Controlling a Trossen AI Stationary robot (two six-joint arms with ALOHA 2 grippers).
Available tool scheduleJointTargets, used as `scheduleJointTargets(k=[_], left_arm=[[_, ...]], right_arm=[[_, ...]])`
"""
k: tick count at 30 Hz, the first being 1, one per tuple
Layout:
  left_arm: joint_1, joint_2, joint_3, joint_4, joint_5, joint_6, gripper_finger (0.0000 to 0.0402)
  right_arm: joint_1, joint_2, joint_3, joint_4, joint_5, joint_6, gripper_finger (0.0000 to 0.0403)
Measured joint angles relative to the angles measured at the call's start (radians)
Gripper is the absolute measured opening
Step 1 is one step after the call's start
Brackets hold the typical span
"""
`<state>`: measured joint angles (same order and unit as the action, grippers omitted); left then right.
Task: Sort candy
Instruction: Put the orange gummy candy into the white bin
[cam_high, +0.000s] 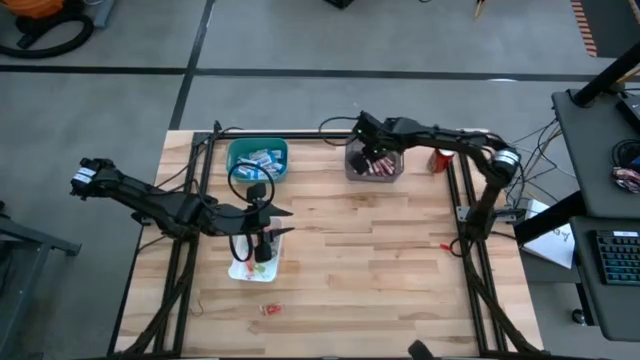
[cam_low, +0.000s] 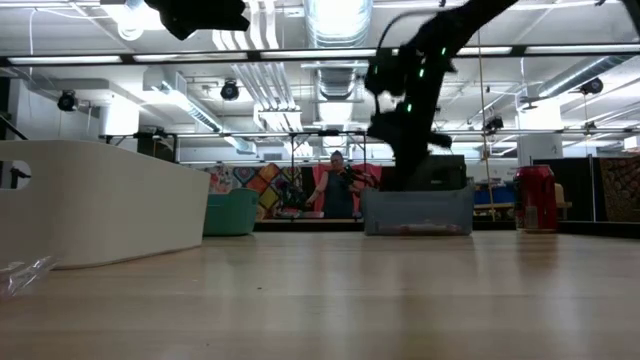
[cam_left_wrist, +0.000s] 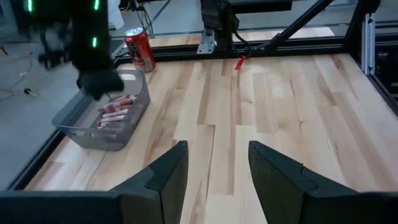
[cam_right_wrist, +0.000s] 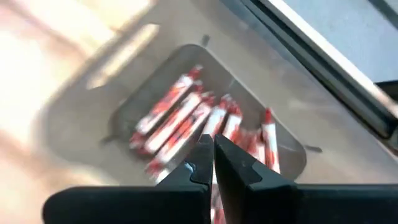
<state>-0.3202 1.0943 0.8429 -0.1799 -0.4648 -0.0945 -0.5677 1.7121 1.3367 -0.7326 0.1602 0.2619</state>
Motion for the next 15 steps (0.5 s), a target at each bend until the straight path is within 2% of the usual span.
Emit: scheduleJointTargets(k=[5, 11, 15], left_arm=[[-0.018, 0.002, 0.009, -0.011, 0.001, -0.068, 0.0152], [-0.095, 0.006, 0.009, -0.026, 0.003, -0.128, 0.0152], [-0.143, 0.031, 0.009, -0.019, 0.003, -0.206, 0.0152]], right_arm=[[0.102, -0.168, -0.004, -0.075, -0.003, -0.021, 0.0009], [0.305, -0.359, -0.071, -0.105, -0.005, 0.033, 0.0009], [0.457, -0.44, -0.125, -0.103, -0.006, 0.089, 0.0009]])
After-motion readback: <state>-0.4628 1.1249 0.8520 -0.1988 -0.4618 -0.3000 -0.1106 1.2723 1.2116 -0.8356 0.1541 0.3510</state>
